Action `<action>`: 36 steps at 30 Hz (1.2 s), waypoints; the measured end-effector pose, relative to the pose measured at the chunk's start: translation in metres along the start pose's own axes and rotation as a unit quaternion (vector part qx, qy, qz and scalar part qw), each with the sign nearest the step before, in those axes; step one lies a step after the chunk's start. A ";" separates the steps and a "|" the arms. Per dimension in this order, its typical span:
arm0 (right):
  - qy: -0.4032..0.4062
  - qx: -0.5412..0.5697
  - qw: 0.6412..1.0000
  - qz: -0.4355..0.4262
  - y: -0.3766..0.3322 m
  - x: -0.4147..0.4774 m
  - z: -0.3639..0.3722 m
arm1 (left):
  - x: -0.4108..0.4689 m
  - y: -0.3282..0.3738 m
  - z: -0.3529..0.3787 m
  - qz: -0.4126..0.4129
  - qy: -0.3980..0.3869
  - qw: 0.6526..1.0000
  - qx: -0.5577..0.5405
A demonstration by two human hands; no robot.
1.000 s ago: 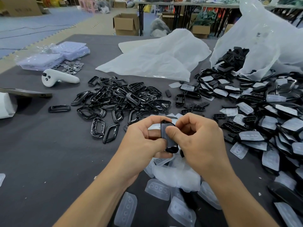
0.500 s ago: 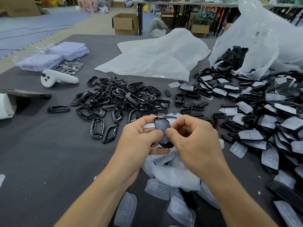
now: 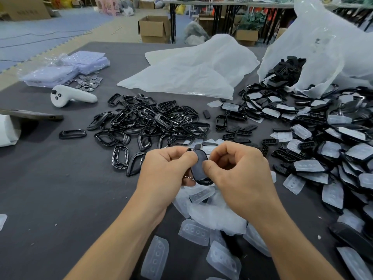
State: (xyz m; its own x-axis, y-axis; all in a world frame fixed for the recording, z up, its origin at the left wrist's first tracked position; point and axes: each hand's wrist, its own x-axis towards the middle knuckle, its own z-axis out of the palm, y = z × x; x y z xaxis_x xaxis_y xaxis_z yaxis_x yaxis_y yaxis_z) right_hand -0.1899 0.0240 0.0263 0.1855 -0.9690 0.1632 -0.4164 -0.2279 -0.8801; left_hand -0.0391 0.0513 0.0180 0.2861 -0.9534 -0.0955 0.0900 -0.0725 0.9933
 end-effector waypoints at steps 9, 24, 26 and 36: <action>-0.049 0.048 0.998 0.007 0.003 0.001 0.000 | -0.003 0.000 0.001 0.019 0.019 0.999 -0.022; -0.069 0.123 0.990 0.017 0.002 0.001 0.003 | -0.001 0.000 0.000 0.061 0.088 0.993 -0.041; -0.054 0.148 0.987 0.025 0.002 0.002 0.003 | -0.001 0.000 0.001 0.072 0.092 0.993 -0.036; -0.016 0.238 0.970 0.040 0.002 0.005 -0.002 | -0.002 0.001 -0.002 0.060 0.057 0.995 -0.053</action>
State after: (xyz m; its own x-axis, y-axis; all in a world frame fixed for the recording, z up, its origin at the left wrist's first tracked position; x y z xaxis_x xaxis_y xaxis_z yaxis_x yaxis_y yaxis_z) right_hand -0.1917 0.0185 0.0258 0.1992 -0.9769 0.0780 0.0260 -0.0743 -0.9969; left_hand -0.0380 0.0533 0.0191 0.4075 -0.9131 0.0108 0.1462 0.0769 0.9863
